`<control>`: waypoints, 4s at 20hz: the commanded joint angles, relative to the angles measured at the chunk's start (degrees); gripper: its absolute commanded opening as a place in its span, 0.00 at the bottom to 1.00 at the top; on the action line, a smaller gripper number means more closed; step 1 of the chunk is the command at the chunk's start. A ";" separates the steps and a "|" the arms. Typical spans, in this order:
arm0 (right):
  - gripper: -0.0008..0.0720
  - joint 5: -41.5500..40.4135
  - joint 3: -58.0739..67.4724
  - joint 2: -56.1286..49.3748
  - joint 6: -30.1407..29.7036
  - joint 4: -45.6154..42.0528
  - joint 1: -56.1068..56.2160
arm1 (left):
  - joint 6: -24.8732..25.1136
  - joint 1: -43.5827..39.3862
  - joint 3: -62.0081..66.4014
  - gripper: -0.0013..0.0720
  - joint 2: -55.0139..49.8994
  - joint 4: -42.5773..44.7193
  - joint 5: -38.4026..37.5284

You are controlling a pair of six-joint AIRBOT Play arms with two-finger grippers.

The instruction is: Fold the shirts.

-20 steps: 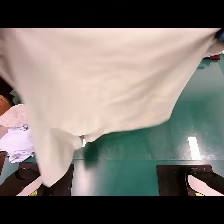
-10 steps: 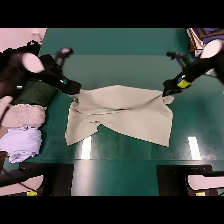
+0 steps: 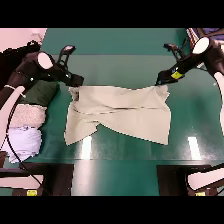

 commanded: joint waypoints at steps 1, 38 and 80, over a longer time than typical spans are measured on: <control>0.58 1.16 4.92 -0.37 0.02 0.17 -0.04 | -1.27 1.46 4.20 0.06 -0.31 0.17 -7.43; 0.59 -0.17 -51.21 32.63 -0.04 3.02 -21.05 | -1.03 12.76 -30.62 0.05 10.54 -7.87 5.66; 0.03 -5.27 19.08 45.35 2.25 10.64 -28.17 | -2.95 12.76 43.10 0.05 38.86 -16.20 -0.04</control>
